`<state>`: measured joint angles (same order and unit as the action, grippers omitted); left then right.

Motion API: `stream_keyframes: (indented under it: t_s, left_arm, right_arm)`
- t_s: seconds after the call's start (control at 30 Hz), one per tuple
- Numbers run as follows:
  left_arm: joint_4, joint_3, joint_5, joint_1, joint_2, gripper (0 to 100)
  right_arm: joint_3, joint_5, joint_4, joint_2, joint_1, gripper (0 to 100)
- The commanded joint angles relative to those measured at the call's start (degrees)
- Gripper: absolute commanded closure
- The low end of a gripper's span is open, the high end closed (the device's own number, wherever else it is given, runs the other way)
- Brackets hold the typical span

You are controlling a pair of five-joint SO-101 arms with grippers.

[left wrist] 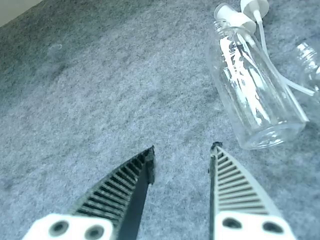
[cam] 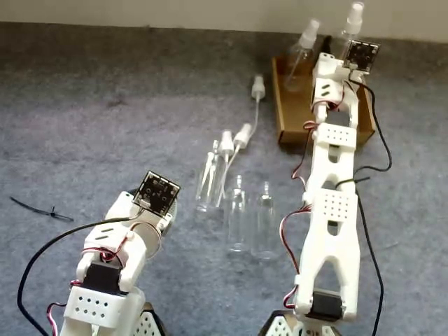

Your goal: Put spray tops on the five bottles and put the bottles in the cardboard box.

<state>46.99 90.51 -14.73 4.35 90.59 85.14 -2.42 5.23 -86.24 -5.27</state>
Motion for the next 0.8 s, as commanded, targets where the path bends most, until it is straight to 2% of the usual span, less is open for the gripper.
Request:
stream_keyframes:
  t_s: [0.0, 0.07, 0.23, 0.4, 0.53, 0.77]
  left_arm:
    - [-1.0, -0.3, -0.3, -0.7, 0.0, 82]
    - [-1.0, -0.3, -0.3, -0.7, 0.0, 82]
    - [-1.0, -0.3, -0.3, -0.7, 0.0, 82]
    - [-1.0, -0.3, -0.3, -0.7, 0.0, 82]
    - [-1.0, -0.3, -0.3, -0.7, 0.0, 82]
    - [-1.0, -0.3, -0.3, -0.7, 0.0, 82]
  right_arm:
    - [0.6, 0.8, -1.3, 1.2, -0.6, 87.2]
    - [0.6, 1.2, -1.3, 1.2, -0.6, 87.1]
    - [0.5, 9.1, -1.2, 1.2, -0.6, 87.0]
    - [0.5, 8.1, -0.7, 1.2, -0.5, 79.6]
    - [0.5, 4.6, 2.0, 1.2, -0.5, 79.5]
    - [0.5, 4.1, 2.0, 1.2, -0.5, 79.3]
